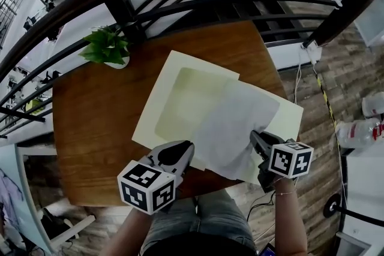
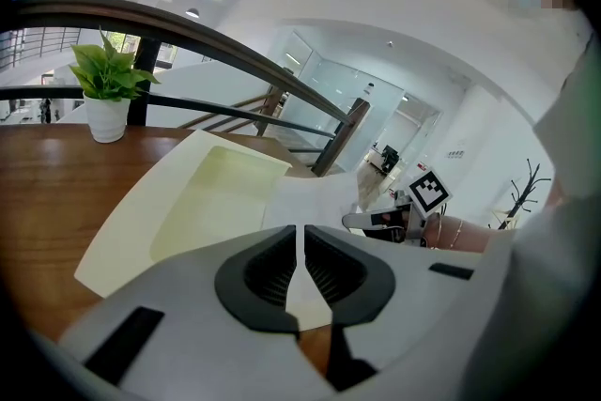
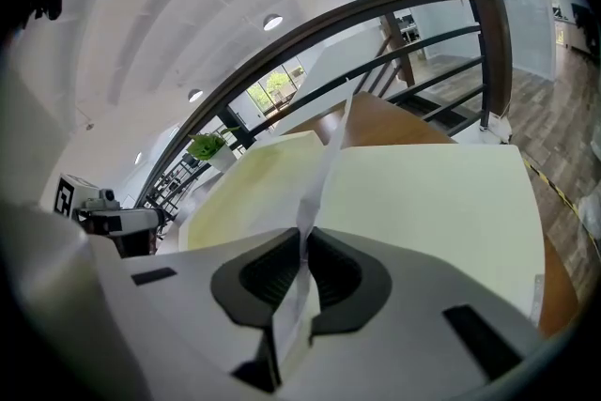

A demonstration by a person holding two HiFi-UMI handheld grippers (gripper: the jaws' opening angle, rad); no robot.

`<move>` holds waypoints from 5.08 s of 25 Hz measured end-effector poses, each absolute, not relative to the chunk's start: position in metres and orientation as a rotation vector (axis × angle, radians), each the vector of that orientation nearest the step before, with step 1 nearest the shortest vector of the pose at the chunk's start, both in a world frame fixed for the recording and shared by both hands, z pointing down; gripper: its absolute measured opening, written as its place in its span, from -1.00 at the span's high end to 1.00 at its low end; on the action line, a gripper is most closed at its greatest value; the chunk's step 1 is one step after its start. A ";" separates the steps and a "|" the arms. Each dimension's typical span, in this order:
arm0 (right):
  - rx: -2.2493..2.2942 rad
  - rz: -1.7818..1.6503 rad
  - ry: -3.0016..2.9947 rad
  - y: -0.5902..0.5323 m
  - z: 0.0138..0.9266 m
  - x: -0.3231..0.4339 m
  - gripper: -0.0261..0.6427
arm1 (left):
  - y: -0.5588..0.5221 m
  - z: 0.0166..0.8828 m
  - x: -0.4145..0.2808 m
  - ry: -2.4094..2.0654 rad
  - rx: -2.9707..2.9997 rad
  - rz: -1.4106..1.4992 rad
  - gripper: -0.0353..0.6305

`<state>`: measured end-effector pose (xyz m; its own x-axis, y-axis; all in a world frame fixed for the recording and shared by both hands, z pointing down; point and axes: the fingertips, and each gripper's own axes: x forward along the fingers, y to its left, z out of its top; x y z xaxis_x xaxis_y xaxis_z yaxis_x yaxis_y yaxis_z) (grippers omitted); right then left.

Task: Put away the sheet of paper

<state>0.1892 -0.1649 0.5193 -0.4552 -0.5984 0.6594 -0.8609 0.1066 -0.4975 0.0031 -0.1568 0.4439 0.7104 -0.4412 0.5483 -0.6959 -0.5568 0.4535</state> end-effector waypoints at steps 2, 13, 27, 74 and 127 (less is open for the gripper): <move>1.436 1.268 -2.104 -0.169 0.521 0.188 0.80 | -0.158 0.444 0.001 -0.875 2.240 0.484 0.78; 1.413 1.301 -2.133 -0.180 0.528 0.166 0.53 | -0.165 0.440 -0.008 -0.917 2.227 0.444 0.78; 1.430 1.292 -2.133 -0.194 0.527 0.138 0.79 | -0.172 0.434 -0.033 -0.991 2.191 0.383 0.78; 1.310 1.383 -2.143 -0.251 0.545 0.059 0.79 | -0.187 0.429 -0.055 -1.042 2.102 0.278 0.78; 1.520 1.319 -2.437 -0.161 0.415 0.089 0.72 | -0.140 0.379 -0.019 -0.851 2.350 0.271 0.78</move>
<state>0.0892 -0.1607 0.4148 -0.5374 -0.7496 0.3865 -0.7336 0.1895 -0.6526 -0.0192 -0.1395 0.3786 0.7719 -0.5091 0.3809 -0.6356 -0.6025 0.4828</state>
